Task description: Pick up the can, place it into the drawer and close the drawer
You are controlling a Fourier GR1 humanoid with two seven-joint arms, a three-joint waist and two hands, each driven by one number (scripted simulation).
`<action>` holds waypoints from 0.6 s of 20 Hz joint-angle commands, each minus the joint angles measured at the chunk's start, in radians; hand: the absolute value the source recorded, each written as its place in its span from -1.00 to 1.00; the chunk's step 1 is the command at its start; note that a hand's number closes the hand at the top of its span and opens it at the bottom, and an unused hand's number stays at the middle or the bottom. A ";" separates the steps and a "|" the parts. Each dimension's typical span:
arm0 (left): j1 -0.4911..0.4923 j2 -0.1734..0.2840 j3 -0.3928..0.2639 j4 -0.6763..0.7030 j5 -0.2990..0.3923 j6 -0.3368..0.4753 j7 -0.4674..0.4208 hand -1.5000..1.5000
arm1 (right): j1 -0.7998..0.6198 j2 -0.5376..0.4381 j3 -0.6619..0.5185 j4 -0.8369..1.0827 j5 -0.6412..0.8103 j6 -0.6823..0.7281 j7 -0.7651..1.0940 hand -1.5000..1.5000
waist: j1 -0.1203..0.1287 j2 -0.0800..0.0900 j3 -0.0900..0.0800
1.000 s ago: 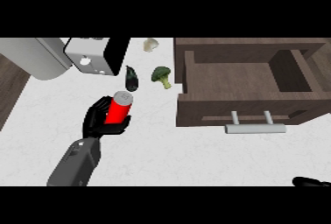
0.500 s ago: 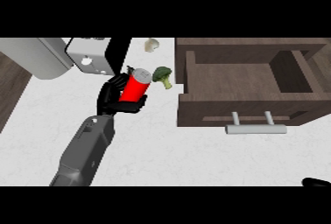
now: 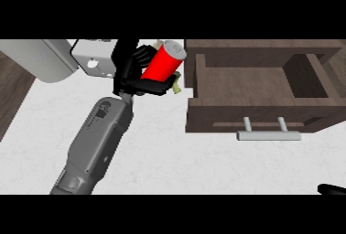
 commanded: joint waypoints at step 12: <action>-0.352 -0.003 -0.138 -0.094 0.028 0.228 0.362 1.00 | -0.053 -0.006 0.014 0.004 0.007 -0.016 0.031 -1.00 | -0.017 0.006 0.000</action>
